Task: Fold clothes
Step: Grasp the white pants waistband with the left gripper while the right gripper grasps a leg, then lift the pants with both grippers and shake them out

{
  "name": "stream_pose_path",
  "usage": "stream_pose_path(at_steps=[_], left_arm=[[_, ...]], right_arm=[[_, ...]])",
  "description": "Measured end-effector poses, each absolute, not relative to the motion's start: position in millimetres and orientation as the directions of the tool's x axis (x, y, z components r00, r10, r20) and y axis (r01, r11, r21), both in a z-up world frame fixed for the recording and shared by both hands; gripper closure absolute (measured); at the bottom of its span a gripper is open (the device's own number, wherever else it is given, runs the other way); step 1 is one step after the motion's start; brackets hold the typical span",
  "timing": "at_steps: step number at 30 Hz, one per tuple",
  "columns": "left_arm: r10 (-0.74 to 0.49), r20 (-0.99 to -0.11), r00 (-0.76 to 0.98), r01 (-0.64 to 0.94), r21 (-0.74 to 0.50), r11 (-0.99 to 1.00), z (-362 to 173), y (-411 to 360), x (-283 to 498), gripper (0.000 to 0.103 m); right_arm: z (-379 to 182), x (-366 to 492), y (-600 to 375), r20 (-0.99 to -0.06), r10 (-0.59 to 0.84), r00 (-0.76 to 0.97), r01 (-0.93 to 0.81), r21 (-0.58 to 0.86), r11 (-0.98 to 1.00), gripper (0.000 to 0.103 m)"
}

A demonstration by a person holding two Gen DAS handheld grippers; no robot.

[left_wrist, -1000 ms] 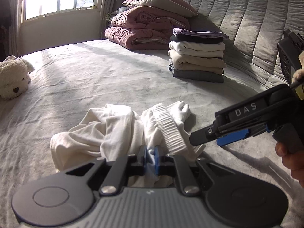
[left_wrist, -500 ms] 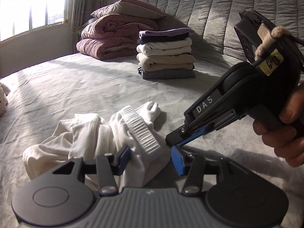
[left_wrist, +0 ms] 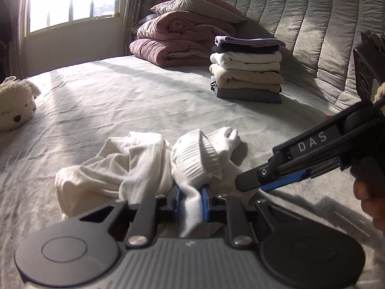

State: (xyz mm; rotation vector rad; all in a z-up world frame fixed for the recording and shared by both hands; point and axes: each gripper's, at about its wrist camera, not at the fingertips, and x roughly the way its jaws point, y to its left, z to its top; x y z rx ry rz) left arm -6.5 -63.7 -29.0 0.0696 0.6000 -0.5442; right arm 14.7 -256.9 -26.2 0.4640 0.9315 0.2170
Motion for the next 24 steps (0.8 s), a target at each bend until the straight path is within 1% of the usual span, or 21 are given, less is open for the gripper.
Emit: stream_pose_path(at_steps=[1,2,3,4,5,11,17,24], left_arm=[[-0.470,-0.550,0.691,0.497,-0.112,0.861,-27,-59,-7,0.088],[-0.473,-0.545,0.692,0.488,-0.131,0.863,-25,-54,-7,0.088],[-0.476,-0.540,0.694,0.478,-0.149,0.866,-22,-50,-7,0.090],[-0.479,-0.535,0.695,0.469,-0.167,0.867,-20,-45,-7,0.090],[-0.482,-0.531,0.697,0.459,-0.186,0.869,-18,-41,-8,0.090],[-0.495,-0.503,0.709,0.403,-0.287,0.869,-5,-14,-9,0.092],[-0.484,-0.473,0.736,0.366,-0.323,0.873,10,9,-10,0.092],[-0.454,-0.406,0.793,0.323,-0.352,0.878,31,38,-6,0.093]], right_arm=[[-27,15,-253,-0.717,0.375,0.588,0.005,0.466,0.885,0.054],[-27,15,-250,-0.715,0.368,0.595,-0.007,0.453,0.892,0.061],[-28,15,-249,-0.712,0.361,0.602,-0.010,0.446,0.895,0.081],[-30,14,-248,-0.710,0.355,0.609,-0.010,0.440,0.898,0.090],[-31,14,-247,-0.707,0.349,0.615,-0.011,0.434,0.901,0.093],[-21,6,-246,-0.667,0.305,0.680,0.001,0.417,0.909,0.095],[1,7,-234,-0.623,0.200,0.756,-0.011,0.293,0.956,0.095],[31,35,-219,-0.578,0.130,0.806,-0.009,0.208,0.978,0.095]])
